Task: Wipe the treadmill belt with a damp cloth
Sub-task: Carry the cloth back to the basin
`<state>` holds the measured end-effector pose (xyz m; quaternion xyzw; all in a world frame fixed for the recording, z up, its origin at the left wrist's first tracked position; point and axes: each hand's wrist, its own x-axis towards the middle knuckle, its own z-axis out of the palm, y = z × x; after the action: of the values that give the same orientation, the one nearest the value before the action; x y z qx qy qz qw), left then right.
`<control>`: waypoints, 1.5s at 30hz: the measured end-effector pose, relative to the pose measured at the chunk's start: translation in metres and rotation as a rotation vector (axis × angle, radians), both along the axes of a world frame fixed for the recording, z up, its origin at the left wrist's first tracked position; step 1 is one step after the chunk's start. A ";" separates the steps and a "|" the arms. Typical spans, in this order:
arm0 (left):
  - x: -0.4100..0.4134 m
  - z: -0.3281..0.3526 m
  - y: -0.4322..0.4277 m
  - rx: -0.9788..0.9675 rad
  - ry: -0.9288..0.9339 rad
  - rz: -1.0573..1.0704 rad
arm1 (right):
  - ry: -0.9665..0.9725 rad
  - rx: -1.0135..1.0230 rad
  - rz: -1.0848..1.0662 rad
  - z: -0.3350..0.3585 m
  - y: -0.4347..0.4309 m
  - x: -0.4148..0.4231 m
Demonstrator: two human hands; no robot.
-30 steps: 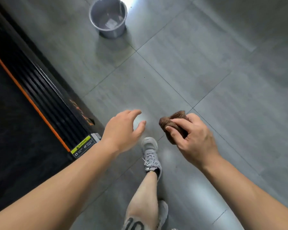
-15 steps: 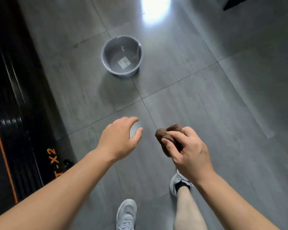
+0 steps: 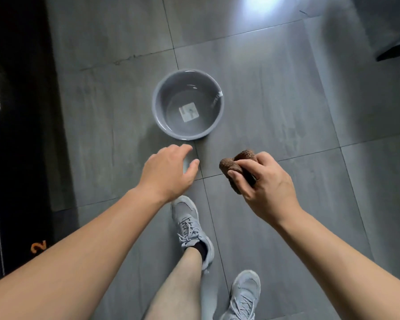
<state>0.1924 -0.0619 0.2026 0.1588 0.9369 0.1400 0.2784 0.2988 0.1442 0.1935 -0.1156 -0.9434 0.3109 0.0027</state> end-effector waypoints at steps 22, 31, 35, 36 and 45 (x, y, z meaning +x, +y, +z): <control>-0.145 -0.171 0.098 0.882 -0.840 1.054 | -0.178 -0.397 -0.052 -0.173 0.037 -0.187; -0.179 -0.223 0.124 0.895 -0.707 1.123 | -0.283 -0.941 -0.511 -0.214 0.063 -0.224; -0.188 -0.237 0.135 0.982 -0.758 1.067 | -0.283 -1.024 -0.615 -0.230 0.068 -0.244; -0.189 -0.240 0.137 0.989 -0.757 1.032 | -0.288 -1.027 -0.617 -0.233 0.068 -0.247; -0.197 -0.265 0.132 0.824 -0.646 0.997 | -0.374 -1.072 -0.564 -0.250 0.078 -0.251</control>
<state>-0.0046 0.0697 -0.0628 -0.2449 0.6398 0.6322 0.3618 0.0478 0.2221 -0.0562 -0.3973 -0.5745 0.7021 -0.1387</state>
